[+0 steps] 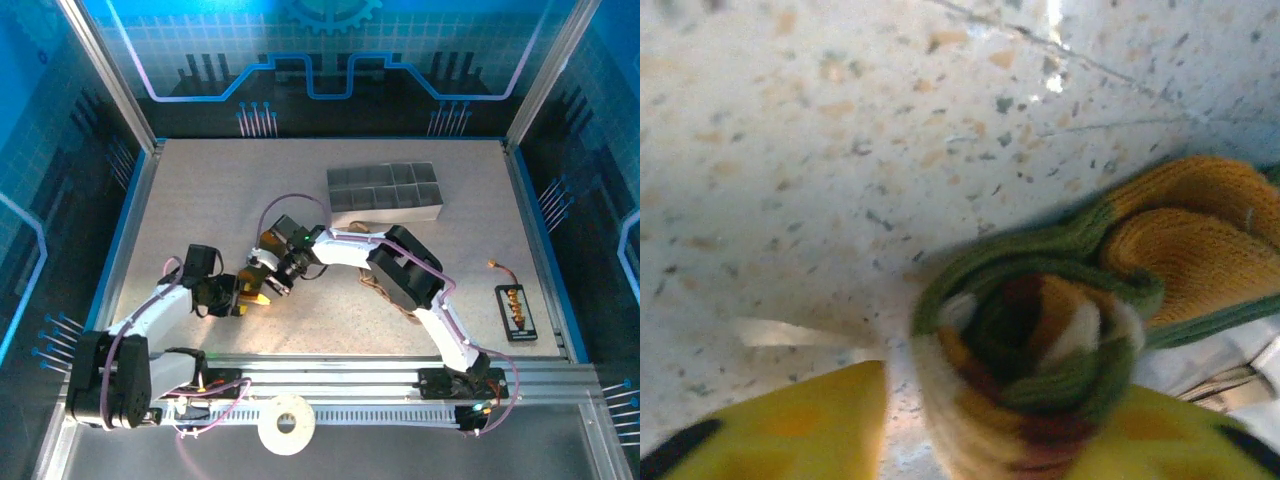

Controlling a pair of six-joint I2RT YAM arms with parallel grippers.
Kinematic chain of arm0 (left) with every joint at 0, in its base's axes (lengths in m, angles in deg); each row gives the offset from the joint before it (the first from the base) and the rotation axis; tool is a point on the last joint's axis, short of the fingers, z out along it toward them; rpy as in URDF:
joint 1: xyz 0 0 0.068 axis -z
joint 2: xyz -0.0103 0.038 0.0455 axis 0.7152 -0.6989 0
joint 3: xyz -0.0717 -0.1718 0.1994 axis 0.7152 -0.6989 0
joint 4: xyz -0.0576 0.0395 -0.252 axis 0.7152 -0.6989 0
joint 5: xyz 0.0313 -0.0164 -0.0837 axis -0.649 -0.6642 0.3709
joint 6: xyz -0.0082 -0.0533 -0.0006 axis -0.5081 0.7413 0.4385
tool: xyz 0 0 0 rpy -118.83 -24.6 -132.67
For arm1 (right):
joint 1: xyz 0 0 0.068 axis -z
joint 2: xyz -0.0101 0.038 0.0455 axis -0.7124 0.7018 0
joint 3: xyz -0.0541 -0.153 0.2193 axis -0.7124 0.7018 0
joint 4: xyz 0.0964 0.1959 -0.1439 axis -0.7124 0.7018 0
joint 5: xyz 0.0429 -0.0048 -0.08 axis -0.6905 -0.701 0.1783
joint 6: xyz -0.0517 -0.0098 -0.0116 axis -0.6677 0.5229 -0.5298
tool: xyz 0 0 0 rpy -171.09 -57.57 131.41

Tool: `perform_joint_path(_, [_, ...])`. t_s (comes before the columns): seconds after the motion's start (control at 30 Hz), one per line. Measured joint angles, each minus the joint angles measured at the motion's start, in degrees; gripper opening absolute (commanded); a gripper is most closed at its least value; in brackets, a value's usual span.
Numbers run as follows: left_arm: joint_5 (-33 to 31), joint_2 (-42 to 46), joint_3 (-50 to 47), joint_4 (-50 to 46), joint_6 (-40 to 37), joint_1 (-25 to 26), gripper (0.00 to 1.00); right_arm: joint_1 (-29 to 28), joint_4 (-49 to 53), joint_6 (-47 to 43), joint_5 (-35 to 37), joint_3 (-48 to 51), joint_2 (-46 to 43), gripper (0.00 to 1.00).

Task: Roll the socks

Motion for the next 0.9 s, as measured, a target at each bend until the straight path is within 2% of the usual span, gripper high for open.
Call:
perform_joint_path(0.07, [0.26,-1.05,1.07,-0.85,-0.66,-0.04,0.0,0.0,-1.64,0.37,0.22,1.84,-0.96,0.28])
perform_joint_path(0.17, [0.98,-3.74,3.37,-3.32,-1.57,-0.04,0.0,-0.44,-6.97,-1.53,4.09,8.37,-5.4,0.44])
perform_joint_path(0.23, [1.05,-5.99,5.84,-6.4,-2.69,-0.04,0.0,-1.4,-13.0,-4.57,10.19,16.96,-11.5,0.61])
perform_joint_path(0.3, [1.05,-7.87,7.82,-9.01,-3.3,-0.02,0.0,-2.97,-19.54,-8.76,16.79,25.81,-18.14,0.7])
perform_joint_path(0.4, [1.09,-10.49,10.4,-12.7,-4.57,-0.02,0.0,-7.28,-26.47,-16.5,27.41,33.4,-25.4,0.7])
perform_joint_path(0.6, [1.09,-14.69,14.34,-17.11,-6.21,-0.04,0.0,-14.14,-34.97,-30.45,42.01,34.16,-26.47,0.7])
perform_joint_path(0.77, [1.09,-17.4,16.74,-19.61,-7.48,-0.04,0.0,-17.18,-37.68,-37.4,49.29,33.59,-22.86,0.65])
perform_joint_path(0.9, [1.2,-18.51,17.64,-20.52,-8.22,-0.04,0.0,-17.68,-37.9,-40.15,52.48,31.91,-18.1,0.57])
